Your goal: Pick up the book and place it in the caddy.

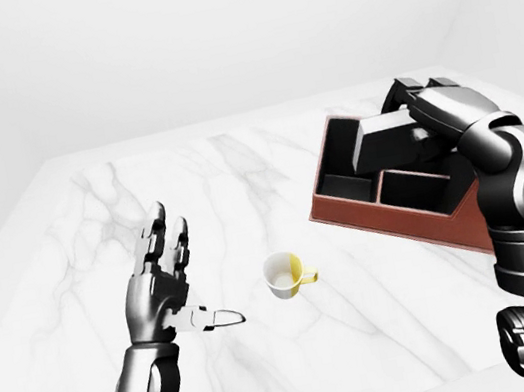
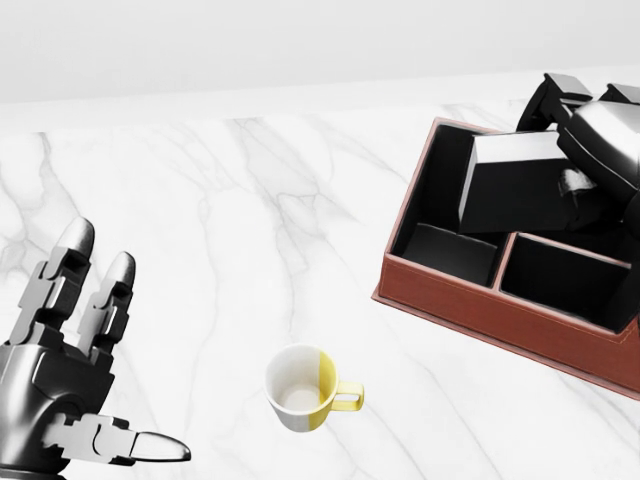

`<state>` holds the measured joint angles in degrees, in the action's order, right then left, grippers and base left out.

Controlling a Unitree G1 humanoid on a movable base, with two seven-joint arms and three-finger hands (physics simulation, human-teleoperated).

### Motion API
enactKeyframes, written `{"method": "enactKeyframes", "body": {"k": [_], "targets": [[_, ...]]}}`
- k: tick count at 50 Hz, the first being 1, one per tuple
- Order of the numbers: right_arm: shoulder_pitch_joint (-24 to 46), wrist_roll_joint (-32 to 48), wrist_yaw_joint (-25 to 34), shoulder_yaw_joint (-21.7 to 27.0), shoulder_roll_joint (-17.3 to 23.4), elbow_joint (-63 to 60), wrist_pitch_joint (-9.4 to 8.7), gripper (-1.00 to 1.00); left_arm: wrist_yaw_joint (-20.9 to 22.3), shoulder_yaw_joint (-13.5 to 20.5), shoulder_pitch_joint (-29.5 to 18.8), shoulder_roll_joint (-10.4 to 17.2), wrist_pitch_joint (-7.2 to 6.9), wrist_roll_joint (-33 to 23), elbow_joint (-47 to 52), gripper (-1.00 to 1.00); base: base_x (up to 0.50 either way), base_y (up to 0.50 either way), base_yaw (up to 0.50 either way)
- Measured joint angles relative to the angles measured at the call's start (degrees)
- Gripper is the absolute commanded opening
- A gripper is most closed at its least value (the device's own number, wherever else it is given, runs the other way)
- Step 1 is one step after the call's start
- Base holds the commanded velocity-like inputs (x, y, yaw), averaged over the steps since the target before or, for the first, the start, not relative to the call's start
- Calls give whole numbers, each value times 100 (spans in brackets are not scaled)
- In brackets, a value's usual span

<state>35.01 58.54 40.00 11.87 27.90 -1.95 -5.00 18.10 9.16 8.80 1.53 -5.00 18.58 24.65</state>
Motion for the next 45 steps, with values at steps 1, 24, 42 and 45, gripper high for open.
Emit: {"method": "enactKeyframes", "body": {"k": [1, 24, 42, 45], "targets": [[-37, -11, 0, 15, 10, 35, 0, -100, 6, 4, 3, 0, 0, 4, -11, 100, 0, 0, 0], [-209, -458, -136, 146, 367, 1131, 0, -100, 103, 89, 13, 11, 0, 91, -254, 100, 0, 0, 0], [-127, -363, -337, 172, 665, 1626, 0, -100, 147, 135, 29, 14, 0, 137, -405, 100, 0, 0, 0], [-121, -342, -374, 176, 693, 1699, 0, -100, 156, 146, 33, 15, 0, 146, -430, 100, 0, 0, 0]]}}
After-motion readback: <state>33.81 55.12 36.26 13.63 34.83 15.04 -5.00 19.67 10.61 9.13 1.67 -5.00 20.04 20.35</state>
